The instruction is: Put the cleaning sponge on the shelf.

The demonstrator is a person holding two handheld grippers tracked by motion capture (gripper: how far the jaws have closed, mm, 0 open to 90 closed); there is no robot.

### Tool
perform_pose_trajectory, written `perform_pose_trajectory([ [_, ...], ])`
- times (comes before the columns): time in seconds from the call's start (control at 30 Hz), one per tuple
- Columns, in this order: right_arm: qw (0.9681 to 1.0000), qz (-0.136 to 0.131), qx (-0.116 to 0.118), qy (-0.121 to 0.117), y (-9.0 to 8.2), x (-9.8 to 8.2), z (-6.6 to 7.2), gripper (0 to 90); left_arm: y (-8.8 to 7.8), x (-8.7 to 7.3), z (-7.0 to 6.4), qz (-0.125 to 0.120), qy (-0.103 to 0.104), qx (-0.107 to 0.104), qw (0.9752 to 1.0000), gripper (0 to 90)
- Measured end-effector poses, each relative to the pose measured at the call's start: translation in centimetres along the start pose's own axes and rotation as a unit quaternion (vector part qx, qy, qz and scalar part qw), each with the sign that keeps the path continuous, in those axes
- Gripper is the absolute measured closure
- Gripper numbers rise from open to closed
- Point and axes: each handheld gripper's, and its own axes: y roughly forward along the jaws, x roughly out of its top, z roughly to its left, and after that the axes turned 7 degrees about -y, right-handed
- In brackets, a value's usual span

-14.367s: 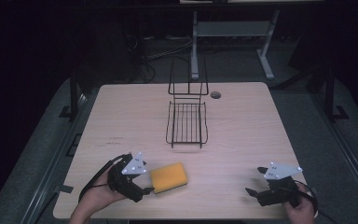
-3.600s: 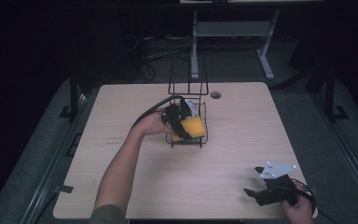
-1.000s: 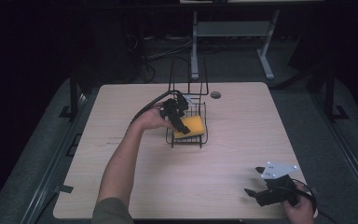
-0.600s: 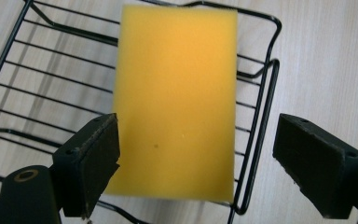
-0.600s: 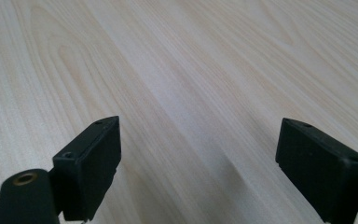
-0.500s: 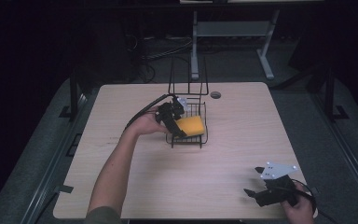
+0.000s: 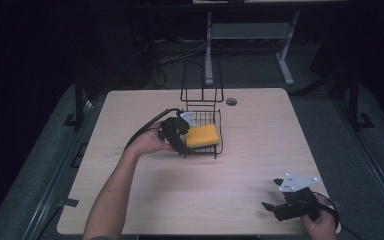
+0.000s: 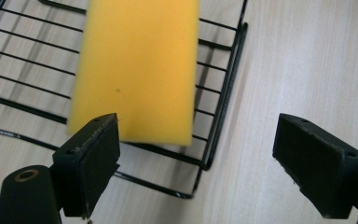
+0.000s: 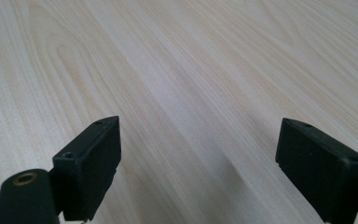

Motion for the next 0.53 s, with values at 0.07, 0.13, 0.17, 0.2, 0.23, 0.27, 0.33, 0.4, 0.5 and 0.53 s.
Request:
perform_pose_trajectory([
  [0.07,1.0000,0.000,0.000,0.001,0.0,0.0,0.0,13.8,-0.1,-0.3,-0.3,-0.002,-0.001,0.000,1.0000,14.2],
  [0.13,1.0000,0.001,0.000,0.000,0.0,0.0,0.0,13.8,-0.2,-0.8,-0.7,-0.001,-0.001,0.001,1.0000,14.2],
  [0.17,1.0000,0.001,0.000,0.000,0.0,0.0,0.0,13.8,-0.3,-1.0,-1.0,-0.001,-0.001,0.001,1.0000,14.2],
  [0.2,1.0000,0.001,0.000,-0.001,0.0,0.0,0.1,13.8,-0.4,-1.3,-1.2,-0.003,-0.001,0.001,1.0000,14.2],
  [0.23,1.0000,0.001,-0.001,-0.002,0.1,0.1,0.1,13.8,-0.4,-1.5,-1.3,-0.004,-0.001,0.001,1.0000,14.3],
  [0.27,1.0000,0.002,0.000,-0.003,0.1,0.1,0.1,13.8,-0.5,-1.7,-1.6,0.000,0.001,0.003,1.0000,14.2],
  [0.33,1.0000,0.001,-0.002,-0.007,0.1,0.2,0.1,13.8,-0.8,-2.2,-2.2,-0.008,0.004,0.005,1.0000,14.2],
  [0.4,1.0000,0.002,0.000,-0.002,0.1,0.2,0.2,13.8,-1.0,-2.6,-2.6,-0.010,0.004,0.002,0.9999,14.2],
  [0.5,1.0000,0.004,0.000,-0.007,0.2,0.3,0.2,13.8,-1.3,-3.2,-3.5,-0.008,0.007,0.004,0.9999,14.2],
  [0.53,1.0000,0.002,0.001,-0.004,0.2,0.3,0.3,13.8,-1.3,-3.4,-3.8,-0.009,0.009,0.006,0.9999,14.2],
])
